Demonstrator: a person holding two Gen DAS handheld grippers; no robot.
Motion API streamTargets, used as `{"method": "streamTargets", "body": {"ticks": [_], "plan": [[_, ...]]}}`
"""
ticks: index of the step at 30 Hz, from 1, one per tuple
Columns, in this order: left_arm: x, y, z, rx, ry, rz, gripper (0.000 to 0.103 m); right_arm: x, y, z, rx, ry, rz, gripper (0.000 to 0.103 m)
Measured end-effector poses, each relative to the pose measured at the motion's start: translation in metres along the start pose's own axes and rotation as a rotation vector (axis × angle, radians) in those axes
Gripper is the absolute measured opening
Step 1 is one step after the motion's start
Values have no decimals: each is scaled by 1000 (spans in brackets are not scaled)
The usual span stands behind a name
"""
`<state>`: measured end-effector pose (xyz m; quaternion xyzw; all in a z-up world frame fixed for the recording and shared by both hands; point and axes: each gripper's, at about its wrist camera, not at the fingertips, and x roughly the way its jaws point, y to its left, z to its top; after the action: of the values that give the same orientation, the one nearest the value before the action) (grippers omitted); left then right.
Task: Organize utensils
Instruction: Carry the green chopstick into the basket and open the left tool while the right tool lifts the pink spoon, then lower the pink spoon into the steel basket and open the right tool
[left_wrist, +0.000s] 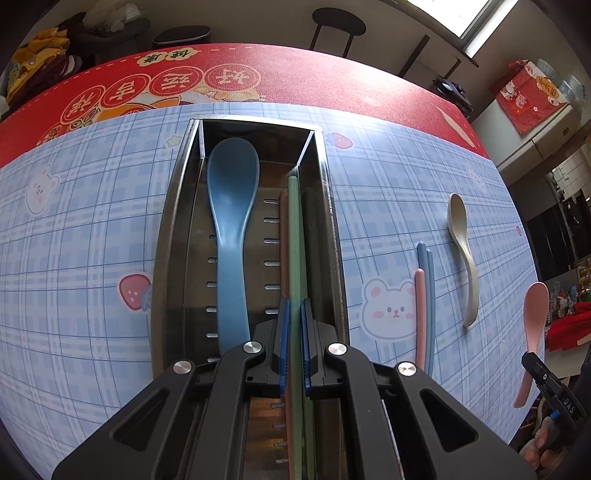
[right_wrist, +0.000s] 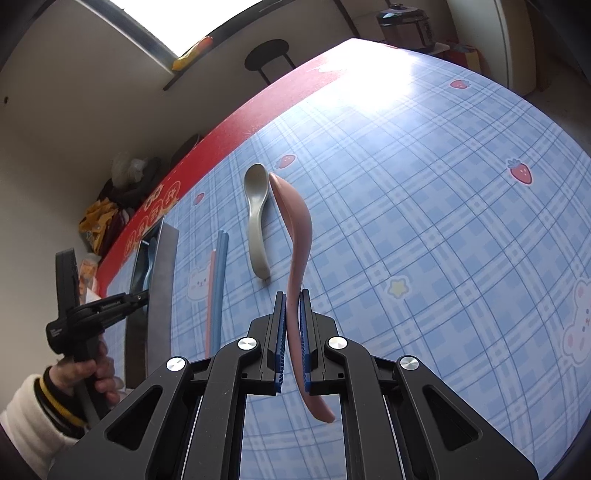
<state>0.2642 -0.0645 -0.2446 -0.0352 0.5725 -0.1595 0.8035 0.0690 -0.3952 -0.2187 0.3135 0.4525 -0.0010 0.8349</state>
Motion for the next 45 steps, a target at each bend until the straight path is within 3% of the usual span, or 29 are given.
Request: {"method": "streamTargets", "body": {"ticks": [3,7,12,15,19,25,39,45], "plan": [[3,-2,1,10,5,2,6,1,0,0,2,5,0,7],[-6,-7,1,42,-19,17,18,4,2,0,5,7,7,7],[-30,-11,-4,80,-71,28,25,9,10,0,3,17,23,7],[-49,-10,-13,94,-111,30,40,13,19,0,-11,27,37,7],[-71,-5,-28,97,-159,43,74,21,35,0,-40,46,57,7],[-101,13,-54,74,-216,61,93,35,67,-4,-93,90,91,7],[-129,52,-105,25,-278,146,97,82,169,-9,-225,202,136,7],[-136,70,-114,-9,-301,151,97,117,219,5,-236,199,146,7]]}}
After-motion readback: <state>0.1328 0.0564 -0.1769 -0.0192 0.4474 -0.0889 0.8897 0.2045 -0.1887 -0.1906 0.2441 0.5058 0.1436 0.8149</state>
